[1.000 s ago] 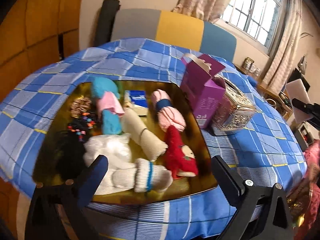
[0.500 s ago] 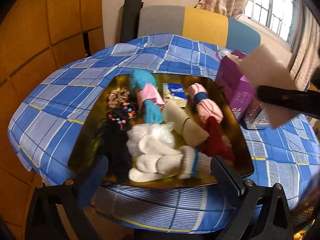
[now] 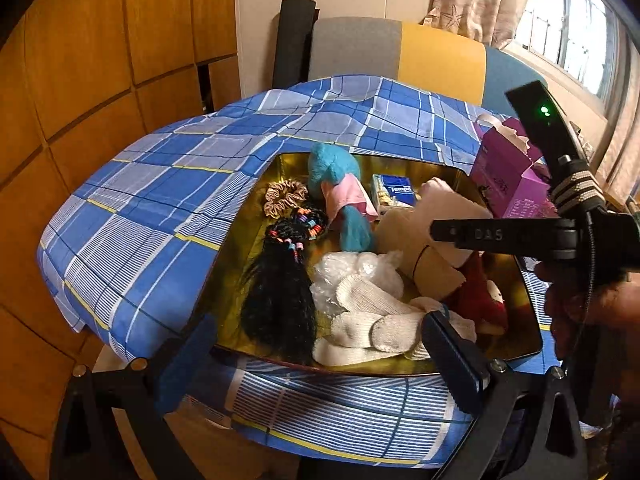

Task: Organize soft objects
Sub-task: 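Carry the white pad into the gold tray and release it with the right gripper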

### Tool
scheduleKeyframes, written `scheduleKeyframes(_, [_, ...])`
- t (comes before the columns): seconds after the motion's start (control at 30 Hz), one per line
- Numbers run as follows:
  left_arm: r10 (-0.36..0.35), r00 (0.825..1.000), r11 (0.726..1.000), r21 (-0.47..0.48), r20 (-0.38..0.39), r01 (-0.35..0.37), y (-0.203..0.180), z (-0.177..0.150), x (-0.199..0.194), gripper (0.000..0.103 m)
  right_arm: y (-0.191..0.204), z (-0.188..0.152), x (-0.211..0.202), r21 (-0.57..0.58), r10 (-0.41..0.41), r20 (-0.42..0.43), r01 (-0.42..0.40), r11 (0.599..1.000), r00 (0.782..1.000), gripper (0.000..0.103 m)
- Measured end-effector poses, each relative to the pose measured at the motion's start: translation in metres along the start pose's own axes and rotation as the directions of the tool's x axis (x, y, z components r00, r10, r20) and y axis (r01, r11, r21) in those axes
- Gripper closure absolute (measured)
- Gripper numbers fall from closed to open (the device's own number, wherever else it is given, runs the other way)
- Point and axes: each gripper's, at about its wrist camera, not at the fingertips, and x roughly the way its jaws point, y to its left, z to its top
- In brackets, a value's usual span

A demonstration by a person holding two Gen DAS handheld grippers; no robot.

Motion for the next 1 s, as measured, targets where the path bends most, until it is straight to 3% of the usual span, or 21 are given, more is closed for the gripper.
scheduleKeyframes(0.07, [0.003,1.0,1.0,0.004,0.0,-0.003,0.0,0.0,0.001,0.0,-0.007,-0.002,-0.001,0.03,-0.006,0.001,0.006,1.0,1.0,0.072])
scheduleKeyframes(0.2, [0.02,1.0,1.0,-0.008,-0.006,-0.02,0.002,0.0,0.002,0.0,-0.017,-0.012,-0.026,0.084,0.06,0.075,-0.066,0.994,0.995,0.071])
scheduleKeyframes(0.33, [0.025,1.0,0.999,-0.031,-0.005,-0.025,0.007,0.002,0.002,0.0,-0.013,-0.017,-0.041,0.047,0.033,0.124,-0.039,0.998,0.992,0.075])
scheduleKeyframes(0.4, [0.018,1.0,0.999,-0.044,-0.004,-0.018,0.009,0.003,0.001,0.0,-0.007,-0.016,-0.038,0.009,0.007,0.122,-0.008,1.0,0.993,0.084])
scheduleKeyframes(0.5, [0.019,1.0,0.998,-0.062,0.005,-0.018,0.012,0.004,0.0,0.0,-0.003,-0.012,-0.022,-0.022,-0.035,0.092,0.038,0.999,0.995,0.086])
scheduleKeyframes(0.67, [0.018,1.0,0.997,-0.079,-0.009,-0.019,0.015,0.005,0.003,0.0,-0.004,-0.016,0.0,0.001,-0.015,0.046,0.015,1.0,0.999,0.086])
scheduleKeyframes(0.77, [0.016,1.0,0.996,-0.085,-0.004,-0.016,0.016,0.006,0.002,0.0,-0.006,-0.022,-0.007,0.036,0.035,0.067,-0.038,0.999,0.997,0.081])
scheduleKeyframes(0.83, [0.014,1.0,0.996,-0.089,-0.003,-0.015,0.016,0.006,0.001,0.0,-0.004,-0.027,-0.017,0.05,0.038,0.081,-0.042,0.998,0.996,0.069])
scheduleKeyframes(1.0, [0.008,1.0,0.997,-0.074,-0.008,-0.008,0.011,0.008,-0.001,0.0,0.003,-0.04,-0.053,0.062,-0.003,0.132,-0.005,0.998,0.991,0.068])
